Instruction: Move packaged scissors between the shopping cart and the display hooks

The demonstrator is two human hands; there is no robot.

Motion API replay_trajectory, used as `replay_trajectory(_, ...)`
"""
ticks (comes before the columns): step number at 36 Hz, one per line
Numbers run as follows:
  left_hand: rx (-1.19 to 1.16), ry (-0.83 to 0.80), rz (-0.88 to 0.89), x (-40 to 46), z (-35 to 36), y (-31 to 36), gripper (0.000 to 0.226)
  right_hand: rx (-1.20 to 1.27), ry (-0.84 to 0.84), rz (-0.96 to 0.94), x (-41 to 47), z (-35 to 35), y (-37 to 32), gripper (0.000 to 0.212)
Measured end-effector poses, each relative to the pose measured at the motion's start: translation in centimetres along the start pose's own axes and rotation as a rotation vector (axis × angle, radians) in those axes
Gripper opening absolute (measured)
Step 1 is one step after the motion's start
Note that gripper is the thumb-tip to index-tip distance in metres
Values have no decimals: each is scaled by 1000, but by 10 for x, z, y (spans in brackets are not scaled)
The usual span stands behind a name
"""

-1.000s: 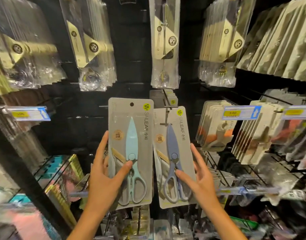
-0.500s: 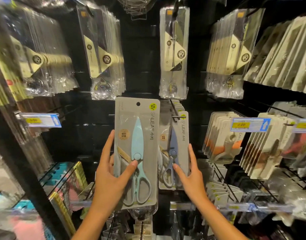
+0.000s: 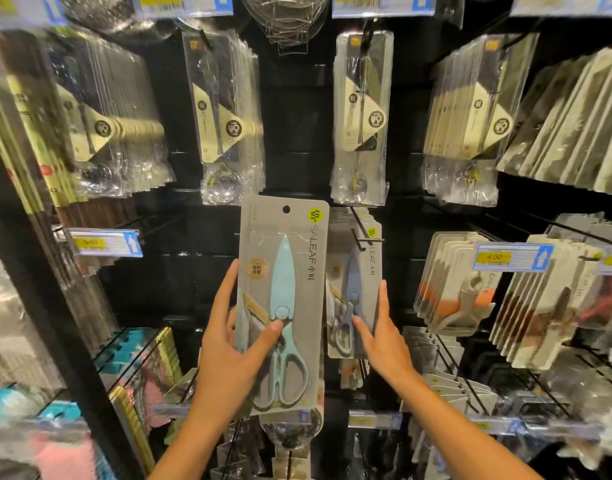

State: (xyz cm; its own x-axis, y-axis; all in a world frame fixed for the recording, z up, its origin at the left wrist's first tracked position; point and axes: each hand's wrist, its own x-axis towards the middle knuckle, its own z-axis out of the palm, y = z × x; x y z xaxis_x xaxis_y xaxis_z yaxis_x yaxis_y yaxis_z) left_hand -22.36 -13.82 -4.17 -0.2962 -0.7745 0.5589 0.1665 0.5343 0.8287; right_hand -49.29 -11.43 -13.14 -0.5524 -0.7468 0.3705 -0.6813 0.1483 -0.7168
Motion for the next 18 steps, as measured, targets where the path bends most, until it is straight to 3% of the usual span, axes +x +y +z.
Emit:
replay_trajectory(8, 18, -17, -13, -2, 3, -4, 92, 118, 53, -53, -19, -8, -5, 89)
replay_trajectory(13, 52, -25, -24, -1, 3, -13, 93, 404, -137, -173, -36, -30, -50, 69)
replay_trajectory(18, 63, -34, -18, -6, 12, -16, 93, 478, -261, -297, -51, -45, -86, 72)
